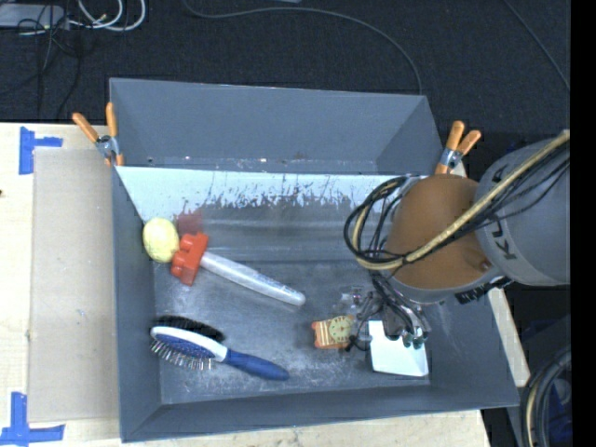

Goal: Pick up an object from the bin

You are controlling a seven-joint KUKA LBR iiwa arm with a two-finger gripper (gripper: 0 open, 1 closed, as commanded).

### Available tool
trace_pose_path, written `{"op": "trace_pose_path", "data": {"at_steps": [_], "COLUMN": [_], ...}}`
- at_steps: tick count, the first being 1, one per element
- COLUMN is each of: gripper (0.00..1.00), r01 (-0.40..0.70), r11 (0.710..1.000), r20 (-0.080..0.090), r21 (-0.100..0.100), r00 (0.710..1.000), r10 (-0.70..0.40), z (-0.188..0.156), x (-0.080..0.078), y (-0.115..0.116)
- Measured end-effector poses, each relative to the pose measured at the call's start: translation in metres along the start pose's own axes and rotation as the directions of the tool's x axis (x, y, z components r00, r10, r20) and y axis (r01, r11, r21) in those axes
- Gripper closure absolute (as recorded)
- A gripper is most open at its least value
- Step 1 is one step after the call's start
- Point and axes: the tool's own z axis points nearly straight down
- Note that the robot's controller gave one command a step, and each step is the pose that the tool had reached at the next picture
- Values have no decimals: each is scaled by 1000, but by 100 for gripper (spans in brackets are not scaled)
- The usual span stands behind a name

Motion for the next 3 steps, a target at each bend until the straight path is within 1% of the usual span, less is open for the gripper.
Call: {"op": "trace_pose_path", "data": {"at_steps": [1,2,3], "gripper": [100,100,100], "r01": [-1,-2,-2], "r11": [1000,1000,1000], "r20": [-5,-6,-1], "r21": [0,0,0], "r00": [1000,1000,1000], "r10": [1,2,2], "z": [-10,-29,-44], "x": [1,2,0], "y": [0,0,0]}}
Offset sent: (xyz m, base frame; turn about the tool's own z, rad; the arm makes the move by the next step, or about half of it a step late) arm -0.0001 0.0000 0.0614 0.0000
